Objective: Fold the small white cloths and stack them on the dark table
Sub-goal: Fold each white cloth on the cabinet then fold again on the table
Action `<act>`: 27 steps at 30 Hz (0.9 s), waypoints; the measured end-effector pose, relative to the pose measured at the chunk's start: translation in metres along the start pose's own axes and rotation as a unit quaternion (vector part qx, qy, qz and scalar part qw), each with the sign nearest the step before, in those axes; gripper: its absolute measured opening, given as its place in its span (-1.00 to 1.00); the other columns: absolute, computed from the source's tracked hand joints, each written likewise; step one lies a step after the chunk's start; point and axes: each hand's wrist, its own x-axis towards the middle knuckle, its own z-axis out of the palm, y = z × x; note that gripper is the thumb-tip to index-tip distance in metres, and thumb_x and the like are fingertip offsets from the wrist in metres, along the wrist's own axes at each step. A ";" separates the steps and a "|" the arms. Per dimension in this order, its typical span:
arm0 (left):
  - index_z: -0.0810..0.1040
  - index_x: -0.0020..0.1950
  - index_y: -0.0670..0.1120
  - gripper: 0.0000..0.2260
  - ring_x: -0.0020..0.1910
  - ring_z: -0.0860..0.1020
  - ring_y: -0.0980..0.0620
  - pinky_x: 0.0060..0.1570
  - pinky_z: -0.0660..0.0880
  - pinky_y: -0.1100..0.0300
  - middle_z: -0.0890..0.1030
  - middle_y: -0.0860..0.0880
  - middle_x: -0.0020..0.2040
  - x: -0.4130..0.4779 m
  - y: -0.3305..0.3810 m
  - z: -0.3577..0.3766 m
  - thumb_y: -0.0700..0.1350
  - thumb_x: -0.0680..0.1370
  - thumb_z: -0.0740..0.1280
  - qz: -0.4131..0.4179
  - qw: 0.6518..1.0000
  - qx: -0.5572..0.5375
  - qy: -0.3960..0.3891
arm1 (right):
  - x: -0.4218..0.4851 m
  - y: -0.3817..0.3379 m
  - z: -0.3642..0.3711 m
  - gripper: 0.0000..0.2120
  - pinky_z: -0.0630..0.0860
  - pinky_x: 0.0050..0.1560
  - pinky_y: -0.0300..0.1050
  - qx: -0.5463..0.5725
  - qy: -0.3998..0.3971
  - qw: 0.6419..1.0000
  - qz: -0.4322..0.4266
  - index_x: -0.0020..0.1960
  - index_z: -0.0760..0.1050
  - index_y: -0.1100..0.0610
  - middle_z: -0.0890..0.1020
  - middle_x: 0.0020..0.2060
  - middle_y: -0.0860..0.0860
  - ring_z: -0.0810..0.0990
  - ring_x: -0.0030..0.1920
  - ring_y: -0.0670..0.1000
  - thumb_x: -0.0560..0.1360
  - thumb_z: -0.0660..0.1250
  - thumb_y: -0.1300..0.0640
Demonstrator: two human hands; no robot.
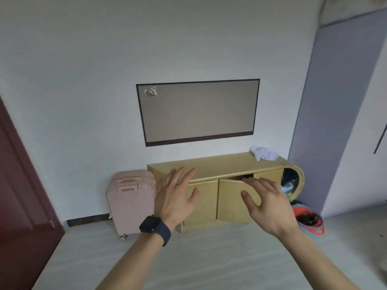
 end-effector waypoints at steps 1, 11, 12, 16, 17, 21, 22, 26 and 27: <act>0.16 0.57 0.22 -0.50 0.57 0.08 0.03 0.53 0.01 -0.04 0.16 0.10 0.59 0.026 0.000 0.012 0.21 0.62 0.11 0.007 1.000 -0.007 -0.005 | 0.018 0.014 0.007 -0.64 0.49 0.21 0.15 -0.011 -0.004 1.000 0.008 0.32 0.51 -0.11 0.59 0.25 -0.15 0.41 0.36 0.05 0.56 0.24 -0.16; 0.06 0.58 0.27 -0.49 0.59 0.00 0.07 0.56 -0.05 -0.05 0.09 0.13 0.61 0.251 0.038 0.133 0.23 0.63 0.08 0.069 0.996 -0.033 -0.053 | 0.178 0.155 0.055 -0.65 0.46 0.18 0.04 -0.071 0.026 0.994 0.078 0.31 0.53 -0.11 0.60 0.22 -0.17 0.45 0.34 0.03 0.54 0.31 -0.12; 0.06 0.58 0.27 -0.49 0.59 0.00 0.07 0.56 -0.04 -0.06 0.09 0.13 0.61 0.272 0.043 0.147 0.23 0.63 0.08 0.070 0.995 -0.032 -0.057 | 0.195 0.172 0.061 -0.65 0.46 0.19 0.06 -0.071 0.024 0.994 0.081 0.31 0.52 -0.12 0.60 0.22 -0.18 0.44 0.35 0.03 0.55 0.30 -0.13; 0.07 0.58 0.26 -0.48 0.59 0.00 0.07 0.56 -0.04 -0.04 0.09 0.14 0.61 0.348 0.056 0.203 0.23 0.63 0.07 0.068 0.996 -0.023 -0.060 | 0.256 0.244 0.092 -0.65 0.51 0.14 0.06 -0.056 0.029 0.994 0.087 0.29 0.52 -0.15 0.61 0.16 -0.20 0.48 0.29 0.02 0.55 0.24 -0.18; 0.07 0.58 0.26 -0.48 0.59 0.00 0.07 0.56 -0.04 -0.04 0.09 0.14 0.61 0.365 0.059 0.216 0.23 0.63 0.07 0.063 0.996 -0.020 -0.060 | 0.270 0.261 0.099 -0.62 0.52 0.13 0.07 -0.051 0.030 0.995 0.085 0.28 0.52 -0.16 0.61 0.15 -0.21 0.49 0.28 0.01 0.54 0.19 -0.23; 0.06 0.58 0.26 -0.48 0.59 0.01 0.07 0.56 -0.01 -0.05 0.10 0.13 0.61 0.437 0.070 0.276 0.24 0.63 0.07 0.040 0.996 -0.019 -0.077 | 0.328 0.337 0.135 -0.50 0.54 0.13 0.12 -0.023 0.012 0.995 0.091 0.27 0.54 -0.15 0.63 0.12 -0.20 0.49 0.28 0.01 0.48 0.08 -0.32; 0.05 0.58 0.27 -0.48 0.59 0.01 0.07 0.56 -0.01 -0.05 0.10 0.13 0.60 0.452 0.072 0.289 0.24 0.63 0.07 0.036 0.996 -0.017 -0.082 | 0.342 0.354 0.145 -0.50 0.53 0.14 0.13 -0.019 0.004 0.995 0.097 0.27 0.54 -0.15 0.63 0.12 -0.19 0.49 0.28 0.01 0.48 0.07 -0.32; 0.06 0.58 0.26 -0.49 0.58 0.04 0.07 0.56 0.00 -0.06 0.11 0.13 0.60 0.508 0.074 0.347 0.24 0.63 0.07 0.014 0.994 -0.004 -0.104 | 0.390 0.418 0.179 -0.58 0.49 0.22 0.10 -0.017 -0.044 0.991 0.128 0.30 0.50 -0.20 0.61 0.15 -0.19 0.44 0.32 -0.03 0.51 0.18 -0.29; 0.07 0.58 0.25 -0.49 0.58 0.05 0.06 0.55 -0.01 -0.06 0.12 0.12 0.60 0.522 0.075 0.362 0.23 0.63 0.07 0.008 0.994 -0.006 -0.108 | 0.401 0.432 0.189 -0.61 0.49 0.23 0.09 -0.020 -0.054 0.990 0.132 0.31 0.49 -0.20 0.60 0.17 -0.20 0.42 0.33 -0.04 0.52 0.23 -0.25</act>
